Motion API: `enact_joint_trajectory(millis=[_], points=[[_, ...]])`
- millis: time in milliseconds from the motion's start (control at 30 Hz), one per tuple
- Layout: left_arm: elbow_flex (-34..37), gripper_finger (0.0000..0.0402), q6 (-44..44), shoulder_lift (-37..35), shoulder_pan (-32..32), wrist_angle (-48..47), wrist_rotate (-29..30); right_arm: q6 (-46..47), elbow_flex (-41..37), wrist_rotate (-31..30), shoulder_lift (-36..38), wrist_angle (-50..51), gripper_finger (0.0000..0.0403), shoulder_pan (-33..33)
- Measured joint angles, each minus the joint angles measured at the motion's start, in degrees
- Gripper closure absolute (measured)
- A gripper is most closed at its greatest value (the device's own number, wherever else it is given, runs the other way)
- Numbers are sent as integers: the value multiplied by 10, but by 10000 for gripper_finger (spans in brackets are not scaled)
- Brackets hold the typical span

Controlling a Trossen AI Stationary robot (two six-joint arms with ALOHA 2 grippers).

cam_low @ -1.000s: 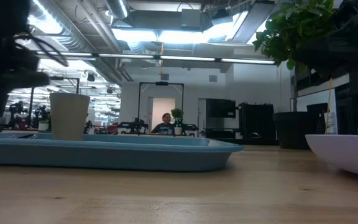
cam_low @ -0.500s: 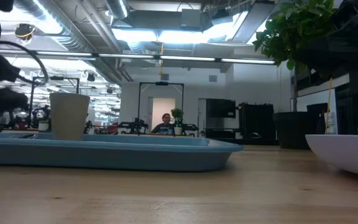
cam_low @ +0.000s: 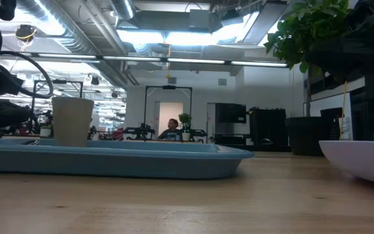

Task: Pick and place plate/cup/fork/spoon on tray
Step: Adjust the orange fork

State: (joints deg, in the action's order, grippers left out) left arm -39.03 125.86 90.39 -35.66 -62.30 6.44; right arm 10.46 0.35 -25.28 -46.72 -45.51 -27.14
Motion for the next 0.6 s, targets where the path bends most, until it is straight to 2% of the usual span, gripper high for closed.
enact_joint_trajectory(millis=[233, 600], points=[[0, 402, 0, 1, 4, -29, 7, 0, 0, 0, 0, 0, 288, 0], [0, 402, -5, 1, 23, -31, 62, 0, 0, 0, 0, 0, 288, 0]])
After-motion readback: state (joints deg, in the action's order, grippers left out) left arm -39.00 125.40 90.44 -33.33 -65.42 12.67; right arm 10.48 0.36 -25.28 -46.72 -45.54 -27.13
